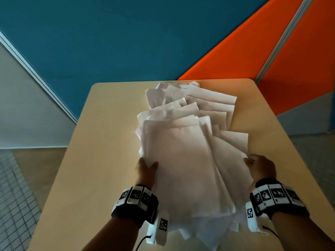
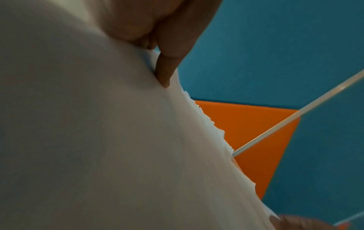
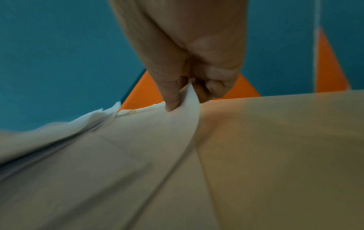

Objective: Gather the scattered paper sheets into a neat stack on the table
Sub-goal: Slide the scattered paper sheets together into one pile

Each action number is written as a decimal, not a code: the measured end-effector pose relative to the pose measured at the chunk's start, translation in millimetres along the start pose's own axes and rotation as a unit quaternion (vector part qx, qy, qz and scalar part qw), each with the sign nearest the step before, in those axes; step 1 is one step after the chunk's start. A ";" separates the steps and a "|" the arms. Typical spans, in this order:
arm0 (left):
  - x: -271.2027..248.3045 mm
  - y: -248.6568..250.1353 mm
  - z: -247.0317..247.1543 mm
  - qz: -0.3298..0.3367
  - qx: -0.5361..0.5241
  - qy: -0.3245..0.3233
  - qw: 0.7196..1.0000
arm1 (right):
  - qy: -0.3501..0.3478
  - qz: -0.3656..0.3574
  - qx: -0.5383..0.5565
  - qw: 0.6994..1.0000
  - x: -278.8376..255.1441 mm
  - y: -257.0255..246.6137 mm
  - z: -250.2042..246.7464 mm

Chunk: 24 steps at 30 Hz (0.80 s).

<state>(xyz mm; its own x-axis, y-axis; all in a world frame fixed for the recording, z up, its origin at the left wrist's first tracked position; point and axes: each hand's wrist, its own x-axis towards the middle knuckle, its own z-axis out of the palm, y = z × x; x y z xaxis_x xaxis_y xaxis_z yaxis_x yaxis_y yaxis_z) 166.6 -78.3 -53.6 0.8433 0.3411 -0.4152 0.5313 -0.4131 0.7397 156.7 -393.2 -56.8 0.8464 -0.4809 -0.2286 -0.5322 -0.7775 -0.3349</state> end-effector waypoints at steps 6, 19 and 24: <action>0.5 1.1 2.9 0.006 0.009 -0.012 1.000 | -0.034 0.040 0.091 0.994 -15.8 4.6 13.0; 4.0 2.1 -0.1 0.052 0.040 -0.027 0.997 | -0.072 -0.003 0.201 0.977 -9.0 0.1 8.6; 9.3 0.4 -4.2 0.085 0.087 -0.061 0.991 | -0.088 -0.071 0.118 0.987 13.4 -10.5 -27.5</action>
<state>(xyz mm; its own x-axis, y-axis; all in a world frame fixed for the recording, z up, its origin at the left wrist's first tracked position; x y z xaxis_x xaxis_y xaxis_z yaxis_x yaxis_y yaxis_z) 174.3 -71.8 -54.9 0.9193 0.1544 -0.3620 0.3786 -0.5978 0.7066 174.1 -402.6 -31.2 0.9076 -0.2796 -0.3131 -0.4154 -0.7057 -0.5739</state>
